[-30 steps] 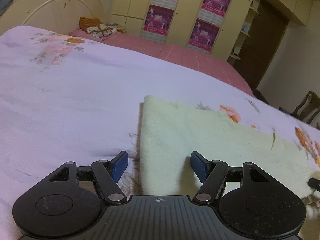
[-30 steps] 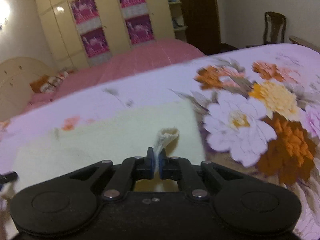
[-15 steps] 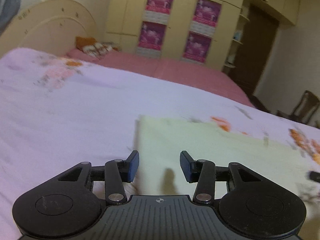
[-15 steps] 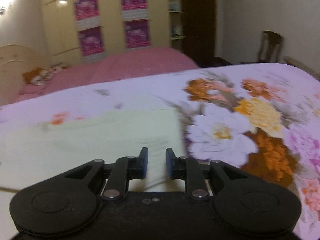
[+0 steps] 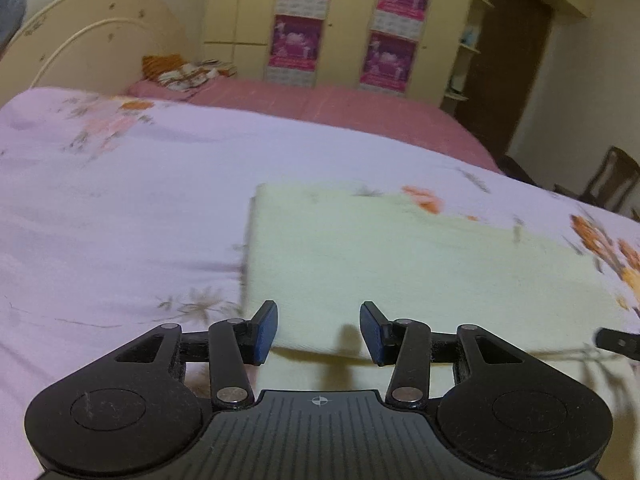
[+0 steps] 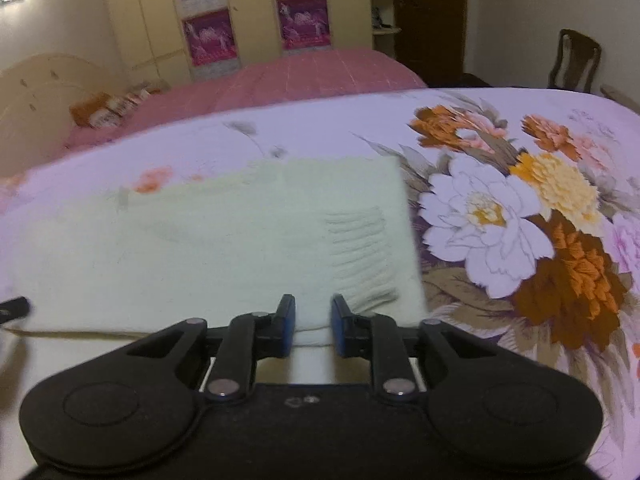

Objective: Fold small clothes

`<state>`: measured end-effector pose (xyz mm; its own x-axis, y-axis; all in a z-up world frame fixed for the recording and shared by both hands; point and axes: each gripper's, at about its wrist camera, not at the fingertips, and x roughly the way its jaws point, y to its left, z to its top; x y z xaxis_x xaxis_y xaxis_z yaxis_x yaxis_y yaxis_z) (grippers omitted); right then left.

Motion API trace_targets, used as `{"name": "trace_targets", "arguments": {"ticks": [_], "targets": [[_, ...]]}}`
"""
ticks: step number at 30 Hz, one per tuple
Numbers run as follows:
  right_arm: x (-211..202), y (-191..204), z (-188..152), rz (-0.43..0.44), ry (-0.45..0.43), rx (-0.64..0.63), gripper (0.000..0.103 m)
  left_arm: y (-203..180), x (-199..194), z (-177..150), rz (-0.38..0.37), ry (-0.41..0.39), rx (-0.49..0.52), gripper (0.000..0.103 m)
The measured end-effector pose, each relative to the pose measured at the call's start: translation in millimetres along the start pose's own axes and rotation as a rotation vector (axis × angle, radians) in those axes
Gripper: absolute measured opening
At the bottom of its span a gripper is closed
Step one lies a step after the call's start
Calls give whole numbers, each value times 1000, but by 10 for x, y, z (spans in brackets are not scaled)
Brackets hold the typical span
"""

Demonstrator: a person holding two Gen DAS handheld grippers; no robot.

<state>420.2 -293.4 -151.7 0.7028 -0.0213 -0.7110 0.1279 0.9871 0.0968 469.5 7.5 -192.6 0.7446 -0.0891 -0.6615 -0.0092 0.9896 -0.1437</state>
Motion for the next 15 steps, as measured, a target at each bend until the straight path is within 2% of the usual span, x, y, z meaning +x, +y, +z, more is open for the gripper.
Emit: {"name": "trace_targets", "arguments": {"ticks": [8,15], "targets": [[-190,204,-99,92,19,-26,26,-329,-155,-206,-31,71,23,45],[-210,305,-265,130,71,-72,33,-449,-85,-356,4,112,42,45]]}}
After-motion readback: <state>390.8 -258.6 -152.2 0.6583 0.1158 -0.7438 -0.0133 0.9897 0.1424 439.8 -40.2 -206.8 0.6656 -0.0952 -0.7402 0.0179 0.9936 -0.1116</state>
